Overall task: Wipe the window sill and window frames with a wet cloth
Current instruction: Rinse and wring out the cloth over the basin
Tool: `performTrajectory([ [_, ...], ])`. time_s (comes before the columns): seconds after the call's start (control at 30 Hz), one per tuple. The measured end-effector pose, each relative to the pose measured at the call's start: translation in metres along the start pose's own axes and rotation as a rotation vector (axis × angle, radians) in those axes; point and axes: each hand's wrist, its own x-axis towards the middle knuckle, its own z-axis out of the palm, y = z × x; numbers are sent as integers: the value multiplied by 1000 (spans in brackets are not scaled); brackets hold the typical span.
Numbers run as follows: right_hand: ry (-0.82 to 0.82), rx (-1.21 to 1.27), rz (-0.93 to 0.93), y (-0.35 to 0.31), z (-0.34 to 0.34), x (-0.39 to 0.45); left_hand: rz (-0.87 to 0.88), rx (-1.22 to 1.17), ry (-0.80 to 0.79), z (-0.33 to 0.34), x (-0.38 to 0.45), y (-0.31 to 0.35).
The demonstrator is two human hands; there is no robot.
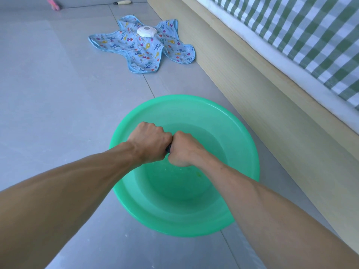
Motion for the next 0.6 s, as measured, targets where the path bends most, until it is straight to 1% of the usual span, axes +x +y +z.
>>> performTrajectory([
  [0.13,10,-21,3,1,0,-1,-3,-14,11,-1,-2,0],
  [0.23,67,-57,-28,-3,-6,-9,-40,-21,21,-5,-5,-2],
  [0.27,120,-88,-55,-5,-10,-12,-58,-42,59,-5,-5,-4],
  [0.3,195,-127,-81,-6,-16,-14,-77,-47,131,-8,-5,-6],
  [0.37,354,-216,-123,-5,-25,-17,-80,-84,335,-13,-3,-12],
  [0.4,421,-241,-140,-2,-27,-18,-81,-81,411,-16,-3,-13],
  [0.43,450,-258,-147,1,-26,-18,-65,-65,442,-18,-1,-13],
  [0.47,430,-253,-147,4,-23,-18,-17,-64,401,-16,2,-12],
  [0.5,358,-227,-132,7,-18,-19,-1,-52,264,-17,3,-7],
  [0.53,272,-198,-113,10,-13,-18,8,-32,82,-17,4,-2],
  [0.57,228,-179,-107,12,-9,-16,10,-23,-30,-16,4,1],
  [0.6,232,-177,-109,14,-6,-14,-3,-17,-49,-16,5,2],
])
